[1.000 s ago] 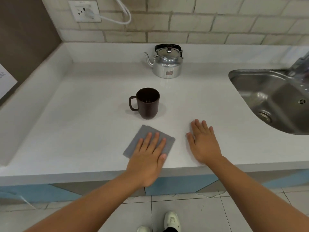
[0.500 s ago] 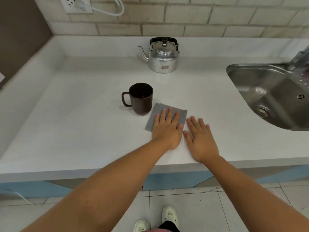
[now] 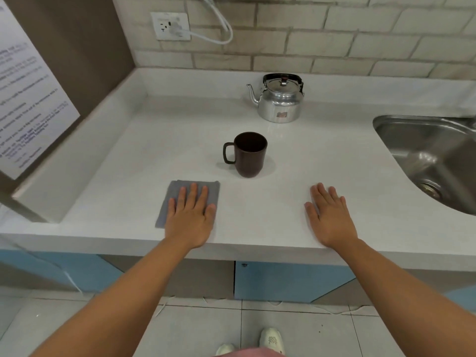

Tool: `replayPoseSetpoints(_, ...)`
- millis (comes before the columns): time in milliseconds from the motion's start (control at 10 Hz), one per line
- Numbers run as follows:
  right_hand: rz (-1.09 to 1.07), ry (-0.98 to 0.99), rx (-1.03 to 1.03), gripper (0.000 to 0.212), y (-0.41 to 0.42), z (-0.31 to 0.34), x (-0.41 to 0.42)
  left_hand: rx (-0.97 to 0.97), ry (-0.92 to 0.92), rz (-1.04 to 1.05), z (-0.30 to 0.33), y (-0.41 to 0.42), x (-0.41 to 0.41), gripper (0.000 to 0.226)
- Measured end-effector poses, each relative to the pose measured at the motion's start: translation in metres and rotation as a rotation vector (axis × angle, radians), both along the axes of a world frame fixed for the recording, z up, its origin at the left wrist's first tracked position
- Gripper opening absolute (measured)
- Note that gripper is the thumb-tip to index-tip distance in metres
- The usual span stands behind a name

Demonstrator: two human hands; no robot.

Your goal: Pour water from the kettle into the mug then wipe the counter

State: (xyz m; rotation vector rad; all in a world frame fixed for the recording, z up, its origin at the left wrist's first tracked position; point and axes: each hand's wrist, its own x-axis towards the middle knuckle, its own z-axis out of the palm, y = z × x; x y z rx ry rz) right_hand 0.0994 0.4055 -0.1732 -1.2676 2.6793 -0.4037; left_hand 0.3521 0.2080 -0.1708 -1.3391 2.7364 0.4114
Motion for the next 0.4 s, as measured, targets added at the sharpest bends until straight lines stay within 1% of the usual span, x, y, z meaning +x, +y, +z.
replayPoseSetpoints(300,0.004,-0.015,0.025,0.054,0.001,0.007,0.003,0.027,-0.052,-0.009,0.005,-0.002,0.000,0.060)
replayPoseSetpoints(400,0.014,-0.004,0.082,0.055,0.000,0.013,-0.002,0.090,-0.143,-0.026,0.024,-0.016,-0.006,0.063)
